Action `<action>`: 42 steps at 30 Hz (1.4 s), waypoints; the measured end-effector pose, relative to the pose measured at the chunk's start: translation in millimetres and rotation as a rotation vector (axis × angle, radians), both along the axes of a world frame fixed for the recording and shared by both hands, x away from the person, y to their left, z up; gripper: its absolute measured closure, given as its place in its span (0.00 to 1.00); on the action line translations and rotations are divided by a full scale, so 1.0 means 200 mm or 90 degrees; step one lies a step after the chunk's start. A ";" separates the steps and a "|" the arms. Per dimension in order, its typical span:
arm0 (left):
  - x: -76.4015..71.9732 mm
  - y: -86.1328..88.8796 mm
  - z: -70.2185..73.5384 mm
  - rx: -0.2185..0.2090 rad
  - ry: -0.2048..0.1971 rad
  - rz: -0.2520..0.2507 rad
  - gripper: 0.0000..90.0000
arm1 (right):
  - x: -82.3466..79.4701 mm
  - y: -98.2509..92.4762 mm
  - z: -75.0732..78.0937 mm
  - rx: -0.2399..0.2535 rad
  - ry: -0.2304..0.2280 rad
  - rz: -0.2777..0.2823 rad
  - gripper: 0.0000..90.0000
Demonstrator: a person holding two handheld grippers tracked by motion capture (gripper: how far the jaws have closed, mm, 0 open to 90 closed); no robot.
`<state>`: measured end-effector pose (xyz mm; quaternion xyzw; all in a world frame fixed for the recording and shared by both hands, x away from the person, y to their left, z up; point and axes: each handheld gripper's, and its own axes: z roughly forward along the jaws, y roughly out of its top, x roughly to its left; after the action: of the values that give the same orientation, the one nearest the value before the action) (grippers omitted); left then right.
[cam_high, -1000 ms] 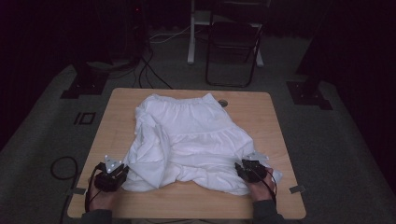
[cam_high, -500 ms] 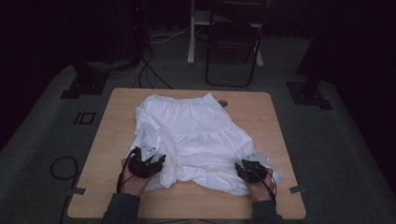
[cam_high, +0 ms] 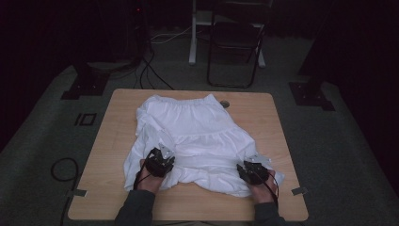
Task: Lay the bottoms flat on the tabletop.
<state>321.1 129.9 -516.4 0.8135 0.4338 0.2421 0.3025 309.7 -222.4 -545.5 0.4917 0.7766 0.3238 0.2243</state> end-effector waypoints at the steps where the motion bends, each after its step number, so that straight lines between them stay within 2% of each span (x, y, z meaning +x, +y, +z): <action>1: -0.01 0.02 0.01 -0.006 -0.006 0.006 0.90 | 0.00 0.00 0.00 0.000 0.000 0.000 0.70; 5: -0.04 0.10 0.04 -0.016 -0.025 0.027 0.94 | 0.00 0.00 0.00 0.000 0.001 0.002 0.70; 9: -0.07 0.24 0.06 -0.030 -0.031 0.062 0.94 | 0.00 0.00 0.00 0.001 0.001 0.002 0.70; 10: -0.07 0.24 0.06 -0.030 -0.031 0.062 0.94 | 0.00 0.00 0.00 0.001 0.001 0.002 0.70; 11: -0.08 0.28 0.07 -0.033 -0.033 0.072 0.94 | 0.00 0.00 0.00 0.000 0.001 0.002 0.71; 12: -0.09 0.35 0.08 -0.044 -0.038 0.095 0.94 | 0.00 0.00 0.00 0.001 0.001 0.002 0.71; 15: -0.12 0.48 0.10 -0.058 -0.048 0.131 0.95 | 0.00 0.00 0.00 -0.001 0.000 0.002 0.72; 17: -0.13 0.50 0.11 -0.060 -0.051 0.139 0.95 | 0.00 0.00 0.00 -0.001 0.000 0.001 0.72; 18: -0.14 0.54 0.11 -0.063 -0.055 0.151 0.95 | 0.00 0.00 0.00 -0.001 0.000 0.001 0.72; 19: -0.15 0.61 0.12 -0.072 -0.059 0.178 0.95 | 0.00 0.00 0.00 -0.001 0.000 0.001 0.72; 25: -0.20 0.79 0.12 -0.081 -0.064 0.241 0.95 | 0.00 -0.01 0.00 -0.003 0.001 0.001 0.75; 29: -0.24 0.87 0.11 -0.084 -0.063 0.273 0.95 | 0.00 -0.01 0.00 -0.002 0.001 0.000 0.75; 37: -0.32 0.96 0.09 -0.081 -0.058 0.302 0.95 | 0.01 -0.01 0.00 -0.004 0.001 -0.001 0.78; 42: -0.37 1.05 0.07 -0.080 -0.053 0.334 0.95 | 0.01 -0.01 0.00 -0.008 0.001 -0.002 0.80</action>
<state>248.0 339.1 -502.1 0.6422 0.6312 0.3183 0.2965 311.5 -225.1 -544.6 0.4915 0.7781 0.3183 0.2271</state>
